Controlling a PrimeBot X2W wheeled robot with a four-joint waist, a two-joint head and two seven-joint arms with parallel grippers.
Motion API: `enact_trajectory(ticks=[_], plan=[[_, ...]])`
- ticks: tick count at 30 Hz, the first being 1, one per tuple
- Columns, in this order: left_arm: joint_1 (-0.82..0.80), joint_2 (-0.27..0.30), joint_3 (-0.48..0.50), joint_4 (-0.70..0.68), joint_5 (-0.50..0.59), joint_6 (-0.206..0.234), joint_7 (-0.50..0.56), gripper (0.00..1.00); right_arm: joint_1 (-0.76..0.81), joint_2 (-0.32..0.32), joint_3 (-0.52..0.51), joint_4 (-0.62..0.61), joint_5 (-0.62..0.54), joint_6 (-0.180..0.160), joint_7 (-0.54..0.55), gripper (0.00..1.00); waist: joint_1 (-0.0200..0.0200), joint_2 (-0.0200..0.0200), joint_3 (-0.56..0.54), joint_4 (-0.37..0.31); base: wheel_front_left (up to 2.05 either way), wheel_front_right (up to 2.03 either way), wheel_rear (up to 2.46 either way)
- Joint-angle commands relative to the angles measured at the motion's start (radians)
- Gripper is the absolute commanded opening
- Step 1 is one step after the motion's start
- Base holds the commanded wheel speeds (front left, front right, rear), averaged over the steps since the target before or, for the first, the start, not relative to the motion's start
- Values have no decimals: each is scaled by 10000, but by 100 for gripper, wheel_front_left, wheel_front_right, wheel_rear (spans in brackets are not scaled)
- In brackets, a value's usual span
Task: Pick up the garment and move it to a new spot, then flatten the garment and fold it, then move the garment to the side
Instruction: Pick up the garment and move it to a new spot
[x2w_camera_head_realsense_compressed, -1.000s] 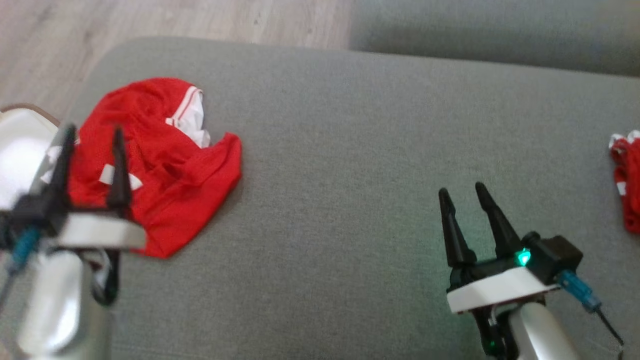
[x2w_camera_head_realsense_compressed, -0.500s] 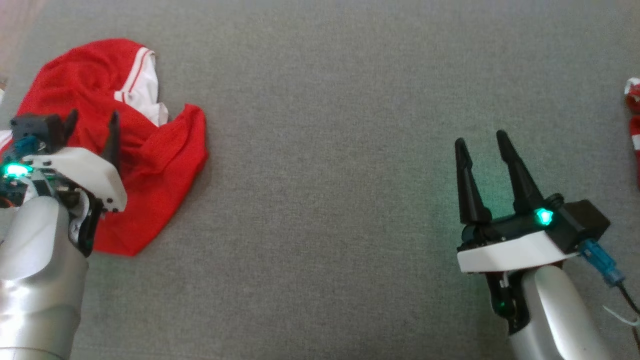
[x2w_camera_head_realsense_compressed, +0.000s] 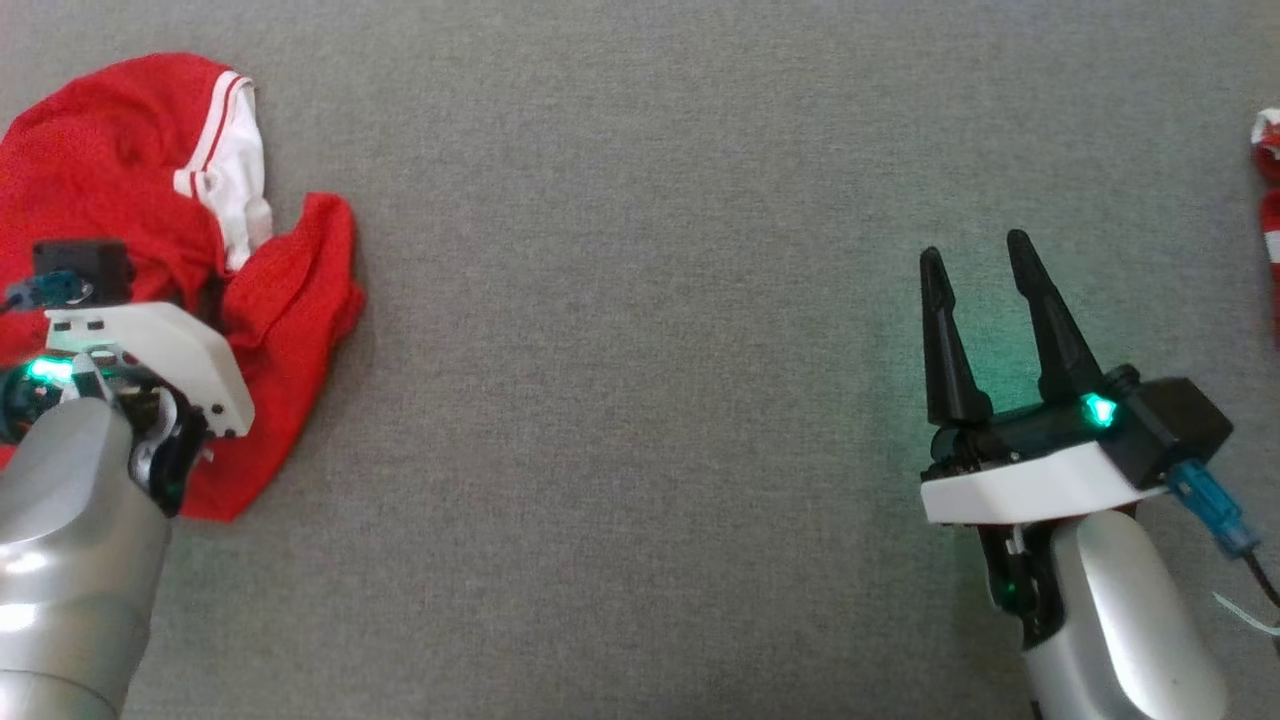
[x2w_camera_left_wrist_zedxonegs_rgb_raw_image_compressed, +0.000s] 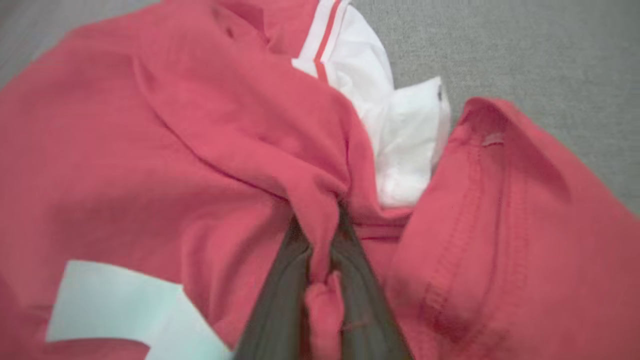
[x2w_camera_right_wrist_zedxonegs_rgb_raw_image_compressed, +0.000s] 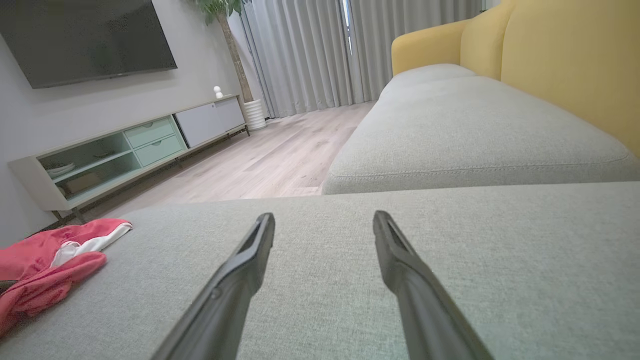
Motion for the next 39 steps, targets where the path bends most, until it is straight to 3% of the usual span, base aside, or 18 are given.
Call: enact_trajectory(ticks=[1, 8, 16, 27, 36, 37, 38, 39], plan=[[-334, 566, 146, -129, -141, 20, -21, 0, -197, -12, 228, -374, 2, 65, -105, 100, 0, 0, -63, -39, 0, 0, 0], [-605, 803, -281, -582, -657, 20, -1380, 0, -145, -12, 248, -258, 220, 65, -105, 100, 0, 0, -517, -195, 0, 0, 0], [-726, 394, -603, -1647, -924, 20, -2853, 0, -30, -12, 338, -107, 582, 65, -105, 100, 0, 0, -1203, -381, 0, 0, 0], [-57, -1349, -1426, -4227, -920, 530, -3093, 0, 102, -12, 575, 13, 982, 65, -105, 100, 0, 0, -1794, -854, 0, 0, 0], [33, -2784, -2158, -4746, -855, 1106, -3161, 0, 83, -12, 754, -26, 1187, 65, -105, 100, 0, 0, -1741, -1329, 0, 0, 0], [23, -2862, -2235, -4704, -837, 1143, -3231, 45, 88, -12, 771, -18, 1196, 65, -105, 100, 0, 0, -1741, -1358, 0, 0, 0], [9, -2914, -2321, -4644, -783, 1183, -3312, 100, 89, -12, 780, -9, 1205, 65, -105, 100, 0, 0, -1741, -1380, 0, 0, 0], [-1, -2943, -2403, -4562, -709, 1223, -3387, 100, 87, -12, 780, 3, 1212, 65, -105, 100, 0, 0, -1746, -1397, 0, 0, 0]])
